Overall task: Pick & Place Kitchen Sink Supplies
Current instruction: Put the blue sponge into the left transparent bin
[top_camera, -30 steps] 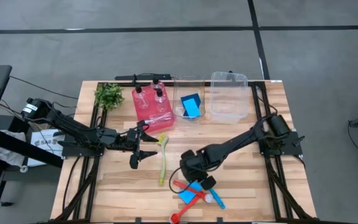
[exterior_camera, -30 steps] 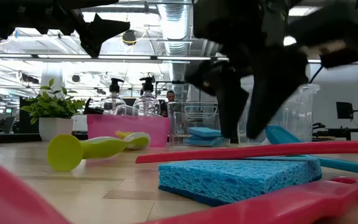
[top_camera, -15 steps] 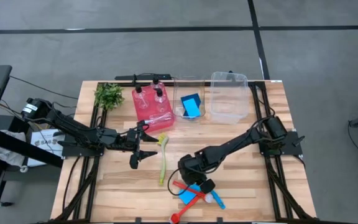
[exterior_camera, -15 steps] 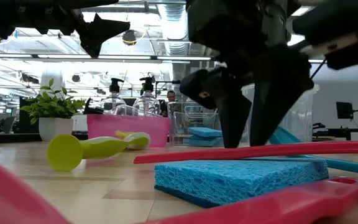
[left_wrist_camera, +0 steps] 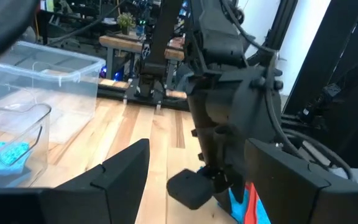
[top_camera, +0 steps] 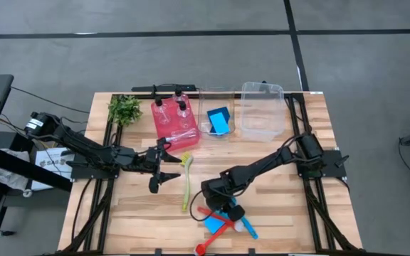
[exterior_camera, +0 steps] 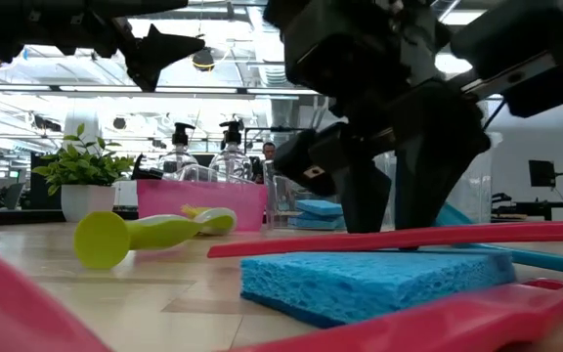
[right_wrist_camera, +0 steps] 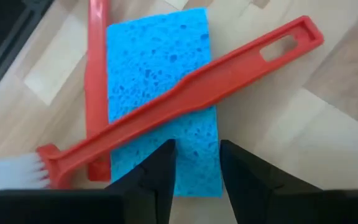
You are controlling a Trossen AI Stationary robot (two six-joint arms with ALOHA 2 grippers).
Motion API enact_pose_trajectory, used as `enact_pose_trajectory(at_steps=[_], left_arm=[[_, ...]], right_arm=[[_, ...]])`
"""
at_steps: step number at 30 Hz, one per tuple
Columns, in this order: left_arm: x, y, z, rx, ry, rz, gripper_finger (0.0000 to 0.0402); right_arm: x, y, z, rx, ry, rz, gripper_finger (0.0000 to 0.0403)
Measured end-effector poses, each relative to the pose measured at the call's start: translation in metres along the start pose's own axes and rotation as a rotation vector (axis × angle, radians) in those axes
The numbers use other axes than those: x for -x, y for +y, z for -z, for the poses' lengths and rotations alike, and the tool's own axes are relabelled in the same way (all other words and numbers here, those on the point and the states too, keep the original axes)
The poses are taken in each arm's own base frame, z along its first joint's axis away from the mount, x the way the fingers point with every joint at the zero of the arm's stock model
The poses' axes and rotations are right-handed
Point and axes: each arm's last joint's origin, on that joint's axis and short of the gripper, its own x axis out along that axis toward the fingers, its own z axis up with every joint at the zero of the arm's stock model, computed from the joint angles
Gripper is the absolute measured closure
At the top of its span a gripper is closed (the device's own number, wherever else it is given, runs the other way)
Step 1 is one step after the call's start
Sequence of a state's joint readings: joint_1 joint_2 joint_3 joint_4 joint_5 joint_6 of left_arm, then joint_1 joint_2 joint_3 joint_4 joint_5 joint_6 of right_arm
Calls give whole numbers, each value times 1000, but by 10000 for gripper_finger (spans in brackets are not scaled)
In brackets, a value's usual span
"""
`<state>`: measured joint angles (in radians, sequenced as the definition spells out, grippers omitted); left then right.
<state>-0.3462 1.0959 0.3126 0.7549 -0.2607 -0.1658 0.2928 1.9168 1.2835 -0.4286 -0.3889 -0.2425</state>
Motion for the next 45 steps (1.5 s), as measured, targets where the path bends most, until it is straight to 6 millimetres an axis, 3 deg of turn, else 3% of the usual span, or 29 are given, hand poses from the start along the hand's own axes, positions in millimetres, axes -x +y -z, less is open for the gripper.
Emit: enact_pose_trajectory(at_steps=[4, 9, 16, 34, 45], left_arm=[[-2, 0, 3, -5, 18, -3, 135], [-3, 0, 6, -7, 24, -4, 135], [-4, 0, 7, -8, 26, -11, 135], [-5, 0, 6, -6, 18, -11, 135], [-4, 0, 6, -6, 17, -11, 135]], right_arm=[[3, -8, 3, 23, 4, 0, 303], [8, -19, 9, 20, 34, 35, 389], [18, -26, 15, 12, 110, 152, 400], [64, 34, -14, 160, 311, 618, 403], [73, 45, -22, 176, 352, 698, 403]])
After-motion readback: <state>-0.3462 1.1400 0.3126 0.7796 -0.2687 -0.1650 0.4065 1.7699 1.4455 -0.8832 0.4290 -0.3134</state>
